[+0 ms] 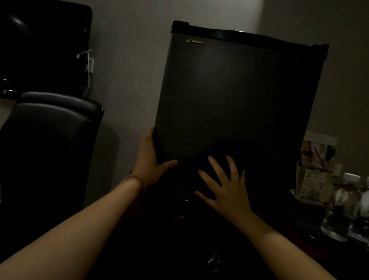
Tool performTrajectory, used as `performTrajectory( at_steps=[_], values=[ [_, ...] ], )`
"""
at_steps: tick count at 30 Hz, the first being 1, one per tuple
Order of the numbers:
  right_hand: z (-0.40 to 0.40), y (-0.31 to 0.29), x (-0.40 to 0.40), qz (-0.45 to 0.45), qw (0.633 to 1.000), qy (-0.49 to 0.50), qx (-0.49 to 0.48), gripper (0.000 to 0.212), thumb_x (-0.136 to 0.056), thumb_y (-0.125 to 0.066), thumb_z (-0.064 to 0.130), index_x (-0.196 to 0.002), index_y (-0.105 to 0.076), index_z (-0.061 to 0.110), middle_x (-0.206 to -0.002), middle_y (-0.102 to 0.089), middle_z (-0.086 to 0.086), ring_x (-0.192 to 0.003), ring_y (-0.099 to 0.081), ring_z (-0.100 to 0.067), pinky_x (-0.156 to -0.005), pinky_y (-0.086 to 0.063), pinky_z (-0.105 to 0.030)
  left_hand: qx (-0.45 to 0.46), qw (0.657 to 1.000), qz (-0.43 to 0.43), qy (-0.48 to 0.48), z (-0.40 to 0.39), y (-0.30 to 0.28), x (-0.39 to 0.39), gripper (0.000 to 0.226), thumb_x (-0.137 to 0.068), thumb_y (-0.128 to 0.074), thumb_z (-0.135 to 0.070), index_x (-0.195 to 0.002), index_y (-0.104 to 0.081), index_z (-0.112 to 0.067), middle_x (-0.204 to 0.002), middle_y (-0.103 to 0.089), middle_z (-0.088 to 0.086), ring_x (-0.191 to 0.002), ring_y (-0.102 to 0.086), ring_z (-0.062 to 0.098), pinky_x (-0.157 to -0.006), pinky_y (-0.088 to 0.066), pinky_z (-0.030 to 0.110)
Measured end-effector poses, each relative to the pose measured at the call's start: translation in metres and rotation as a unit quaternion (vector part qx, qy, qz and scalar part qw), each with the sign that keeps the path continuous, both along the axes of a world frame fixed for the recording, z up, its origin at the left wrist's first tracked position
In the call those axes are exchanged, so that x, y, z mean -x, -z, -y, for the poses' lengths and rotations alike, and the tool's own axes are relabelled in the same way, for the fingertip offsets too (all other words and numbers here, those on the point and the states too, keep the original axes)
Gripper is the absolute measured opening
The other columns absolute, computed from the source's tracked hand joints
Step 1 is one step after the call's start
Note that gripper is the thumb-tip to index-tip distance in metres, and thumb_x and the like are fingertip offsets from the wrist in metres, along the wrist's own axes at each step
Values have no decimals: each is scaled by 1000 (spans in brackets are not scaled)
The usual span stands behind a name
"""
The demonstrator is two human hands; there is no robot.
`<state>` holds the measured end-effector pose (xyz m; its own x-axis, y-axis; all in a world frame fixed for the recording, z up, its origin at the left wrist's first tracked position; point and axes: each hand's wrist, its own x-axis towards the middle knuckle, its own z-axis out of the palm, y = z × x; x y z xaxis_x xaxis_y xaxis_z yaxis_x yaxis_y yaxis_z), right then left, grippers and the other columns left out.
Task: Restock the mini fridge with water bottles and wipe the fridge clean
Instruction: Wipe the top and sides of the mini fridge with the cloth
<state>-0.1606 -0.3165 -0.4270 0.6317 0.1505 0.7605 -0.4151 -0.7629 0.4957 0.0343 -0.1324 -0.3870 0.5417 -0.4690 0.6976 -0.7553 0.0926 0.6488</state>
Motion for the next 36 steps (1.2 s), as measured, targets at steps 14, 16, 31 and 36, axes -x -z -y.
performTrajectory(
  at_steps=[14, 16, 31, 36],
  values=[
    [-28, -167, -66, 52, 996, -8, 79, 63, -91, -46, 65, -144, -44, 32, -162, -28, -7, -146, -18, -46, -110, -17, -71, 10, 991, -94, 91, 8, 28, -1, 111, -77, -82, -32, -155, -4, -30, -160, -20, -5, -140, -24, 6, -118, -23, 34],
    [-24, -183, -65, 69, 995, -3, 66, 65, -90, -46, 65, -145, -42, 32, -162, -27, -6, -147, -17, -45, -109, -18, -72, 9, 990, -99, 95, 8, 30, -4, 110, -76, -83, -34, -154, -5, -35, -160, -21, -6, -142, -28, 10, -118, -29, 38],
    [34, -174, 44, 266, 954, 45, -131, 66, -95, -46, 63, -150, -35, 28, -165, -18, -5, -149, -10, -43, -114, -20, -65, 10, 987, -115, 114, 4, 27, -1, 106, -77, -82, -33, -154, -9, -37, -161, -21, -4, -145, -27, 18, -116, -27, 42],
    [44, -95, 55, 255, 958, 45, -120, 62, -94, -55, 55, -146, -39, 25, -162, -22, -10, -146, -14, -46, -109, -29, -64, 22, 989, -108, 98, 5, 27, 4, 107, -77, -82, -29, -155, -9, -32, -161, -22, -4, -146, -25, 17, -119, -24, 43]
  ],
)
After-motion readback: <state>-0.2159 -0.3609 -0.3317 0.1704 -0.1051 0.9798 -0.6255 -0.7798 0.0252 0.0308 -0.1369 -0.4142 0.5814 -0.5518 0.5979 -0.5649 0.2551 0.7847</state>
